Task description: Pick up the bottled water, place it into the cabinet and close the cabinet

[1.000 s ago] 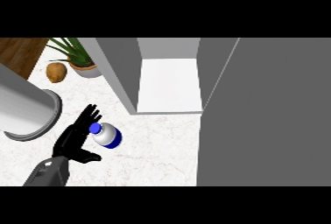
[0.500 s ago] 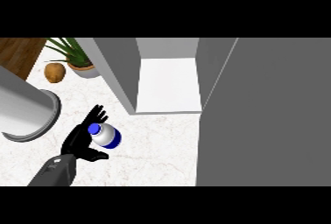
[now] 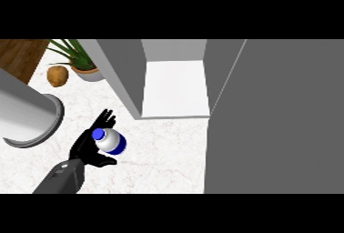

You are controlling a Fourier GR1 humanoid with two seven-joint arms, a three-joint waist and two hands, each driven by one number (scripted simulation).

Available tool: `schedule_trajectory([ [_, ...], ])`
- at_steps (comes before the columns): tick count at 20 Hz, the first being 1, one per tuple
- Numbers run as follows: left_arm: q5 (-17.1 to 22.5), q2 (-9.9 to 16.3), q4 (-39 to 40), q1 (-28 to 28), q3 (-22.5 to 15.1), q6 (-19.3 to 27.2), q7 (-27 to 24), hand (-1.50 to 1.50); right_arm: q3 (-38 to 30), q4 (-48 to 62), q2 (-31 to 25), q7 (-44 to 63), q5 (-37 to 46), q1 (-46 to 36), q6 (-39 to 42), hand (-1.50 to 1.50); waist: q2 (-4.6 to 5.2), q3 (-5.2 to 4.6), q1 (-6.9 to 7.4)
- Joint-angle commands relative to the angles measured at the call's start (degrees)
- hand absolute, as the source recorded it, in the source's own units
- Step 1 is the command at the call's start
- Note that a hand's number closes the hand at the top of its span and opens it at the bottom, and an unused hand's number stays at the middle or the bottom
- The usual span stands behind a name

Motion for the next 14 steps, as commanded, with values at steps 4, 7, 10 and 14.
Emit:
schedule_trajectory([
  [4, 0.89, -2.18, 2.46, -1.31, 0.09, -8.47, -0.62, -1.50, -1.72, 3.24, -0.78, -2.10, -1.97, -0.69, 1.84, -1.50, 0.32, -0.33, -0.44],
  [7, -0.09, -3.55, 1.38, -0.86, -1.12, -8.88, -2.22, -1.50, -0.96, 1.66, -1.01, 0.05, -0.37, -1.75, 0.72, -1.50, 0.40, -0.38, -0.38],
  [10, -1.61, -4.88, -0.47, 1.08, -3.05, -8.94, -4.24, -1.50, -0.30, 0.98, -0.74, 0.16, -1.25, 0.26, 0.64, -1.50, 0.11, -0.31, -0.05],
  [14, -1.54, -4.98, -0.72, -0.39, -3.29, -8.92, -3.30, 1.50, -2.25, -0.14, -1.88, 3.16, -2.92, -1.85, 0.21, -1.50, 0.21, -0.33, -0.03],
])
